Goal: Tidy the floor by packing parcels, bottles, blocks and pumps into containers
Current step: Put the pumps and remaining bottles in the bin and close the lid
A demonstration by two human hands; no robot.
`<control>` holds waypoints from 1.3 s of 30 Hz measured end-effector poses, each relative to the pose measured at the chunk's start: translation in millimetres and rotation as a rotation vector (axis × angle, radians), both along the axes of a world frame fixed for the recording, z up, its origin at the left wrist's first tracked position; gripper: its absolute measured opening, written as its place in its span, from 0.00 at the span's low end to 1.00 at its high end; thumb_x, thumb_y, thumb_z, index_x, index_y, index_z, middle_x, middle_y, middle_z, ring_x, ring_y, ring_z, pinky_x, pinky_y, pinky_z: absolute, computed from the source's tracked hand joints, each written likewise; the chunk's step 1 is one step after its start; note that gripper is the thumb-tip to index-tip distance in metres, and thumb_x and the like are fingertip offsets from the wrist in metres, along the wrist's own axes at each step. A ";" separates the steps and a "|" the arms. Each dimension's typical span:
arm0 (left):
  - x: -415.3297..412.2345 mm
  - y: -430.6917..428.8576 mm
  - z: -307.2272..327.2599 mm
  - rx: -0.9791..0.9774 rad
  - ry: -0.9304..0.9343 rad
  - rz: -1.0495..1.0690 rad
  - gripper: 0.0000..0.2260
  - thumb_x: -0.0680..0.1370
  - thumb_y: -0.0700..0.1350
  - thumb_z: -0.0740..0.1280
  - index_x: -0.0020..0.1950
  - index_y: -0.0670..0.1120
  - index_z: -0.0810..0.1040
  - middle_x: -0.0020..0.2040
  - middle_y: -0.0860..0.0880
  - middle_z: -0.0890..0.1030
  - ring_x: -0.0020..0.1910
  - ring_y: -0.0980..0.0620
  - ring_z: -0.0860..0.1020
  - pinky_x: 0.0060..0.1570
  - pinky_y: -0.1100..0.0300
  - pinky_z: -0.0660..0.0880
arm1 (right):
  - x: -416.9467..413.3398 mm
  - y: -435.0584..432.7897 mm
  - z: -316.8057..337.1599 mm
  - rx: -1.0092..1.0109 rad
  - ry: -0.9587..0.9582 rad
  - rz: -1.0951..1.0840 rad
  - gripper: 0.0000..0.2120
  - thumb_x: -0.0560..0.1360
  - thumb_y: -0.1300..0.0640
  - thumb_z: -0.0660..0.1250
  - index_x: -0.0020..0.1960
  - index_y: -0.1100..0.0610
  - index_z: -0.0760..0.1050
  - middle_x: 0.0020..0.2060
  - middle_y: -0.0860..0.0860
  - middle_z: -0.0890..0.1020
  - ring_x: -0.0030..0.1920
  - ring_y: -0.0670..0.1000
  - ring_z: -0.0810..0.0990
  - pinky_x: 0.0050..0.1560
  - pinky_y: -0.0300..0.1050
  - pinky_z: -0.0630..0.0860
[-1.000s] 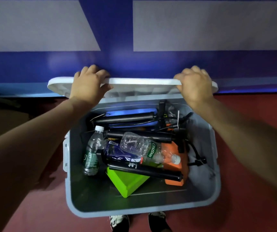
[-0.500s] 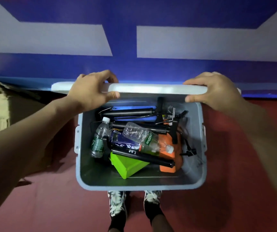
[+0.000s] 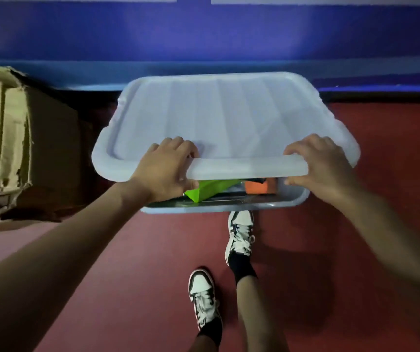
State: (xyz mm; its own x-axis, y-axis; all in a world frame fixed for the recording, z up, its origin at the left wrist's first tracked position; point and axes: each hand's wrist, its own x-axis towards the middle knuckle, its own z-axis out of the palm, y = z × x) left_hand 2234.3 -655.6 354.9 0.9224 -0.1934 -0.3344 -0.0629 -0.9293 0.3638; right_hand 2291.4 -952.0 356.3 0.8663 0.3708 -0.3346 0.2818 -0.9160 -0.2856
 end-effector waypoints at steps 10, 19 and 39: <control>-63.9 4.8 -92.6 -0.009 0.014 0.241 0.14 0.78 0.47 0.63 0.63 0.46 0.73 0.61 0.47 0.74 0.61 0.46 0.70 0.53 0.51 0.69 | -55.7 -12.9 -83.9 -0.001 -0.013 -0.194 0.16 0.76 0.55 0.65 0.64 0.55 0.74 0.59 0.56 0.74 0.62 0.58 0.71 0.62 0.51 0.69; -59.1 64.4 -174.8 -0.100 -0.174 1.077 0.21 0.78 0.52 0.59 0.71 0.55 0.65 0.71 0.44 0.66 0.68 0.40 0.64 0.64 0.46 0.64 | -10.2 -26.3 -171.5 0.141 -0.174 -0.785 0.26 0.79 0.47 0.59 0.75 0.50 0.60 0.72 0.57 0.61 0.67 0.65 0.63 0.67 0.52 0.62; -99.4 51.3 -220.0 -0.363 -0.396 1.176 0.25 0.77 0.38 0.58 0.74 0.50 0.65 0.71 0.46 0.70 0.67 0.45 0.71 0.66 0.56 0.66 | -47.2 -55.1 -201.5 0.385 -0.232 -0.816 0.25 0.78 0.59 0.56 0.74 0.46 0.63 0.67 0.63 0.63 0.65 0.66 0.63 0.66 0.51 0.64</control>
